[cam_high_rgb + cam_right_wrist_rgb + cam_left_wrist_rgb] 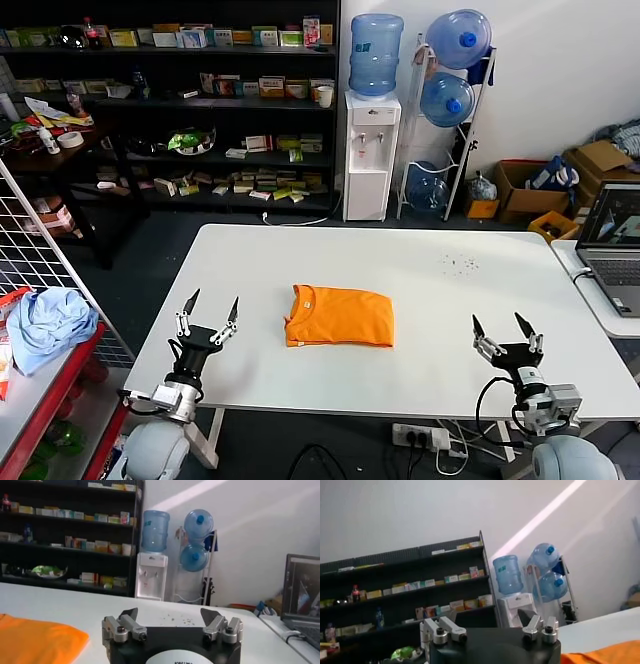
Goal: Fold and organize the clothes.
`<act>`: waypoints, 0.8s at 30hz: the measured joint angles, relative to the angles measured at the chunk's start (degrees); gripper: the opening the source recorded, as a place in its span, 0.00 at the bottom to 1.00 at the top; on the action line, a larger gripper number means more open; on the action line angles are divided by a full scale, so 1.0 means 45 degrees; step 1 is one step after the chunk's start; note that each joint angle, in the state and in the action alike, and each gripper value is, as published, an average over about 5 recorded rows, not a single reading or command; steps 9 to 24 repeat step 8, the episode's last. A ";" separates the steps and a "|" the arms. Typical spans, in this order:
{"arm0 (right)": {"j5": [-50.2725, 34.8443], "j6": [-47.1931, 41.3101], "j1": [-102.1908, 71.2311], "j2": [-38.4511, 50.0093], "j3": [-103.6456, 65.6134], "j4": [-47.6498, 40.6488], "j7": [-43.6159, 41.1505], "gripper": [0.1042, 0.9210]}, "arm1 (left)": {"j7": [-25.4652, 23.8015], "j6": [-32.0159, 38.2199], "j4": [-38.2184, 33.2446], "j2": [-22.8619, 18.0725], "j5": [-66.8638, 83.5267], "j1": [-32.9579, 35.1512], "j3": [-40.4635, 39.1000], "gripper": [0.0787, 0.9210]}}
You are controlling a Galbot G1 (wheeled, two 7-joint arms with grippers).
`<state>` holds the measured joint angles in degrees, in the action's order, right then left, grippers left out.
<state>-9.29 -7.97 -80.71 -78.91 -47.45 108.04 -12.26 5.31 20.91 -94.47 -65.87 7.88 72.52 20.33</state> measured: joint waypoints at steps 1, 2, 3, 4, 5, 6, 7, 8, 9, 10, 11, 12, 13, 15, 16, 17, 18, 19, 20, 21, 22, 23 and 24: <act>0.0034 -0.0013 0.0009 -0.0062 -0.0039 0.0021 -0.0032 0.88 | -0.0022 0.0014 -0.0024 -0.0030 -0.0062 0.0041 0.0011 0.88; 0.0070 -0.0027 0.0013 -0.0120 -0.0073 0.0044 -0.0063 0.88 | -0.0045 0.0028 -0.0042 -0.0059 -0.0120 0.0079 0.0021 0.88; 0.0110 -0.0041 0.0012 -0.0177 -0.0102 0.0069 -0.0096 0.88 | -0.0068 0.0042 -0.0056 -0.0087 -0.0172 0.0113 0.0032 0.88; 0.0148 -0.0052 0.0004 -0.0230 -0.0124 0.0094 -0.0126 0.88 | -0.0093 0.0055 -0.0063 -0.0112 -0.0216 0.0139 0.0043 0.88; 0.0184 -0.0062 -0.0009 -0.0281 -0.0145 0.0117 -0.0151 0.88 | -0.0115 0.0067 -0.0062 -0.0133 -0.0254 0.0158 0.0057 0.88; 0.0219 -0.0071 -0.0025 -0.0329 -0.0169 0.0139 -0.0175 0.88 | -0.0138 0.0079 -0.0059 -0.0149 -0.0288 0.0174 0.0076 0.88; 0.0237 -0.0075 -0.0034 -0.0354 -0.0179 0.0151 -0.0186 0.88 | -0.0150 0.0086 -0.0057 -0.0158 -0.0307 0.0181 0.0085 0.88; 0.0252 -0.0079 -0.0042 -0.0377 -0.0191 0.0161 -0.0196 0.88 | -0.0160 0.0090 -0.0055 -0.0165 -0.0321 0.0189 0.0094 0.88; 0.0252 -0.0079 -0.0042 -0.0377 -0.0191 0.0161 -0.0196 0.88 | -0.0160 0.0090 -0.0055 -0.0165 -0.0321 0.0189 0.0094 0.88; 0.0252 -0.0079 -0.0042 -0.0377 -0.0191 0.0161 -0.0196 0.88 | -0.0160 0.0090 -0.0055 -0.0165 -0.0321 0.0189 0.0094 0.88; 0.0252 -0.0079 -0.0042 -0.0377 -0.0191 0.0161 -0.0196 0.88 | -0.0160 0.0090 -0.0055 -0.0165 -0.0321 0.0189 0.0094 0.88; 0.0252 -0.0079 -0.0042 -0.0377 -0.0191 0.0161 -0.0196 0.88 | -0.0160 0.0090 -0.0055 -0.0165 -0.0321 0.0189 0.0094 0.88; 0.0252 -0.0079 -0.0042 -0.0377 -0.0191 0.0161 -0.0196 0.88 | -0.0160 0.0090 -0.0055 -0.0165 -0.0321 0.0189 0.0094 0.88; 0.0252 -0.0079 -0.0042 -0.0377 -0.0191 0.0161 -0.0196 0.88 | -0.0160 0.0090 -0.0055 -0.0165 -0.0321 0.0189 0.0094 0.88; 0.0252 -0.0079 -0.0042 -0.0377 -0.0191 0.0161 -0.0196 0.88 | -0.0160 0.0090 -0.0055 -0.0165 -0.0321 0.0189 0.0094 0.88; 0.0252 -0.0079 -0.0042 -0.0377 -0.0191 0.0161 -0.0196 0.88 | -0.0160 0.0090 -0.0055 -0.0165 -0.0321 0.0189 0.0094 0.88; 0.0252 -0.0079 -0.0042 -0.0377 -0.0191 0.0161 -0.0196 0.88 | -0.0160 0.0090 -0.0055 -0.0165 -0.0321 0.0189 0.0094 0.88; 0.0252 -0.0079 -0.0042 -0.0377 -0.0191 0.0161 -0.0196 0.88 | -0.0160 0.0090 -0.0055 -0.0165 -0.0321 0.0189 0.0094 0.88; 0.0252 -0.0079 -0.0042 -0.0377 -0.0191 0.0161 -0.0196 0.88 | -0.0160 0.0090 -0.0055 -0.0165 -0.0321 0.0189 0.0094 0.88; 0.0252 -0.0079 -0.0042 -0.0377 -0.0191 0.0161 -0.0196 0.88 | -0.0160 0.0090 -0.0055 -0.0165 -0.0321 0.0189 0.0094 0.88; 0.0252 -0.0079 -0.0042 -0.0377 -0.0191 0.0161 -0.0196 0.88 | -0.0160 0.0090 -0.0055 -0.0165 -0.0321 0.0189 0.0094 0.88; 0.0252 -0.0079 -0.0042 -0.0377 -0.0191 0.0161 -0.0196 0.88 | -0.0160 0.0090 -0.0055 -0.0165 -0.0321 0.0189 0.0094 0.88; 0.0252 -0.0079 -0.0042 -0.0377 -0.0191 0.0161 -0.0196 0.88 | -0.0160 0.0090 -0.0055 -0.0165 -0.0321 0.0189 0.0094 0.88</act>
